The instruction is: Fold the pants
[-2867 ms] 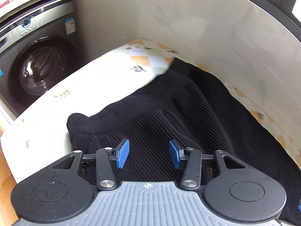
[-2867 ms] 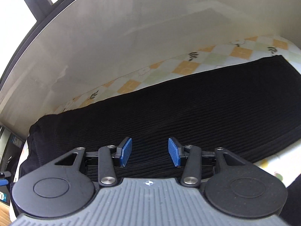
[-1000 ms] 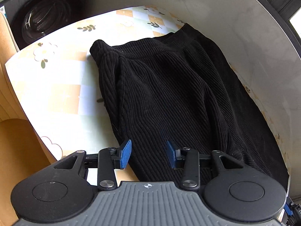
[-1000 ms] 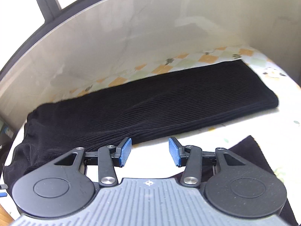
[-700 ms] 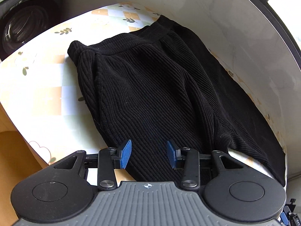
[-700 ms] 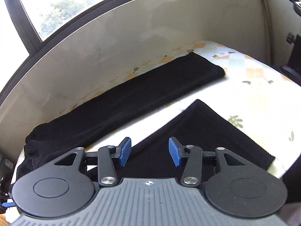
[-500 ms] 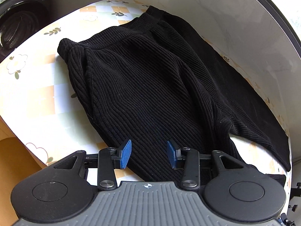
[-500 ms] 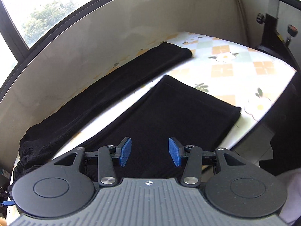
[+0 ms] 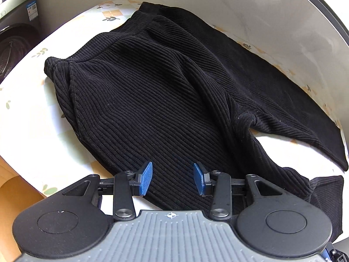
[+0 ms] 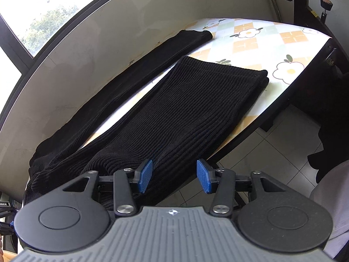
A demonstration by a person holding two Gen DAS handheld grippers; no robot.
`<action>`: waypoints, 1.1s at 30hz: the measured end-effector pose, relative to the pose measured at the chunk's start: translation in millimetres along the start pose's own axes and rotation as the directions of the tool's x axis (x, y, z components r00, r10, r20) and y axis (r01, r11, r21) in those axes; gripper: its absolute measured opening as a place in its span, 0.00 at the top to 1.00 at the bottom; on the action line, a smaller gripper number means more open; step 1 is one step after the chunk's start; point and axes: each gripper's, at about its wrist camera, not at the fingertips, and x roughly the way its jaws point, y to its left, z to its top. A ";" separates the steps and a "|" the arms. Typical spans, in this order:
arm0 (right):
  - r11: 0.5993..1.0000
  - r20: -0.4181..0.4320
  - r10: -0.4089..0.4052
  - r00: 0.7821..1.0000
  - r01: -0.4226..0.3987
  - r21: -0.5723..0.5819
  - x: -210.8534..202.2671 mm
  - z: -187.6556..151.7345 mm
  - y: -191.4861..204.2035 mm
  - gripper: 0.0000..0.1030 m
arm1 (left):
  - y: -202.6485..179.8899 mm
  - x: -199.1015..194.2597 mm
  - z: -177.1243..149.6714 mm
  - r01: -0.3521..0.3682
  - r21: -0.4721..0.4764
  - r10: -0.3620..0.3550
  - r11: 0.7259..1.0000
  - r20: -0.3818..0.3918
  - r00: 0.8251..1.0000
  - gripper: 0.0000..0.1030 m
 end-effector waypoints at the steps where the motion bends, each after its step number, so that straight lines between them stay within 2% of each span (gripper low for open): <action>1: 1.000 0.014 -0.013 1.000 0.013 -0.001 -1.2 2.4 -1.8 0.52 | -2.0 1.3 -0.9 -0.002 0.000 0.002 1.000 0.000 1.000 0.58; 5: 0.997 0.062 -0.064 0.996 0.062 0.038 -0.6 21.4 -20.7 0.52 | -12.3 6.3 -1.1 -0.007 0.003 0.007 1.000 -0.002 1.000 0.58; 8: 0.990 0.073 -0.144 0.987 0.143 0.021 3.9 36.0 -29.2 0.52 | -16.6 7.0 -0.7 0.000 0.004 0.000 1.000 0.009 1.000 0.58; 12: 0.980 0.073 -0.193 0.978 0.195 -0.024 12.1 46.2 -31.7 0.52 | -30.8 5.0 -4.4 -0.022 0.027 0.022 0.999 0.032 0.999 0.55; 15: 0.977 0.077 -0.214 0.974 0.215 0.000 16.4 46.8 -38.0 0.51 | -42.2 8.2 -5.7 -0.037 0.061 0.035 0.997 0.027 0.999 0.52; 19: 0.981 0.087 -0.194 0.977 0.192 0.032 18.4 44.5 -38.2 0.47 | -53.4 12.9 -4.1 -0.051 0.091 0.050 0.995 0.015 0.999 0.52; 22: 0.992 0.058 -0.115 0.992 0.112 0.056 17.9 39.5 -33.5 0.47 | -57.5 13.4 -4.7 -0.050 0.102 0.050 0.994 0.011 0.999 0.52; 25: 0.994 0.033 -0.069 0.997 0.066 0.091 15.9 32.9 -27.9 0.47 | -60.3 14.4 -3.4 -0.047 0.102 0.046 0.994 0.010 0.999 0.52; 29: 0.975 -0.018 0.067 0.998 -0.062 0.215 18.4 27.1 -32.4 0.47 | -65.4 16.2 -2.4 -0.038 0.106 0.037 0.994 0.008 0.999 0.52; 33: 0.978 -0.020 0.093 0.995 -0.087 0.190 23.6 32.7 -28.1 0.48 | -72.5 19.5 -4.0 -0.022 0.131 0.022 0.991 0.000 1.000 0.52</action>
